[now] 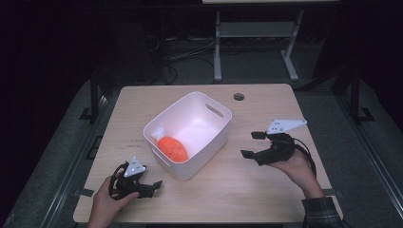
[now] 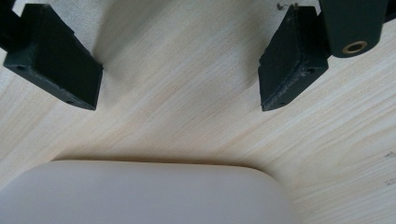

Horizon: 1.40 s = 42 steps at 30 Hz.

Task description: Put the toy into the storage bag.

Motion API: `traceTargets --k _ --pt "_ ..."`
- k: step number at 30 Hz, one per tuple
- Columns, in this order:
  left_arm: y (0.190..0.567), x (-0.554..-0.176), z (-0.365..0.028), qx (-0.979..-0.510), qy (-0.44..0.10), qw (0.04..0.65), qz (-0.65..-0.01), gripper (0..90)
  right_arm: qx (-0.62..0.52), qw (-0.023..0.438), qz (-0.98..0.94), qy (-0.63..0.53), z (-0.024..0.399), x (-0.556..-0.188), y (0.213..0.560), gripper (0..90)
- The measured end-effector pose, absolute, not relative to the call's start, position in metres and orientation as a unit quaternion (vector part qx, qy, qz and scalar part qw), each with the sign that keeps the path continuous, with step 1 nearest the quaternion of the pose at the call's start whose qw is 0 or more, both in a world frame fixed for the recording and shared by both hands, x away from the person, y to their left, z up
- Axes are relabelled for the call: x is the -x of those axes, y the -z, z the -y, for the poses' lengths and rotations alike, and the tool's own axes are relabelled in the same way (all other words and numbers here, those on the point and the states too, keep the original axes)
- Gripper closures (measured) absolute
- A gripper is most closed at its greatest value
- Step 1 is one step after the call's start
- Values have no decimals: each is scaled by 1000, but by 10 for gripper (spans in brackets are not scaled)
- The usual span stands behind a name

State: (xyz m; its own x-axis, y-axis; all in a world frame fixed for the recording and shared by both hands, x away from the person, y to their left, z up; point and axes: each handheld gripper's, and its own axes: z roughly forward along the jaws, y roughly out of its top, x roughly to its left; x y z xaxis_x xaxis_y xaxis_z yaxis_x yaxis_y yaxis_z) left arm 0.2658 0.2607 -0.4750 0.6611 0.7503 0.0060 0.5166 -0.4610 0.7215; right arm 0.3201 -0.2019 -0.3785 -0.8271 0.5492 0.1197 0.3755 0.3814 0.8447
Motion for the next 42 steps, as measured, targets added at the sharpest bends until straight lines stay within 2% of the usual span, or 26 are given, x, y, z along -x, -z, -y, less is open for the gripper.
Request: traceTargets --k 26,36,42 --pt "475 -266 -261 -839 -165 356 -376 128 -372 124 -808 -441 245 -275 435 83" --pt "475 -265 -261 -841 -165 355 -375 128 -409 125 -814 -393 259 -263 464 28" --pt "475 -265 -261 -840 -165 355 -375 128 -419 146 -822 -356 256 -256 482 12"
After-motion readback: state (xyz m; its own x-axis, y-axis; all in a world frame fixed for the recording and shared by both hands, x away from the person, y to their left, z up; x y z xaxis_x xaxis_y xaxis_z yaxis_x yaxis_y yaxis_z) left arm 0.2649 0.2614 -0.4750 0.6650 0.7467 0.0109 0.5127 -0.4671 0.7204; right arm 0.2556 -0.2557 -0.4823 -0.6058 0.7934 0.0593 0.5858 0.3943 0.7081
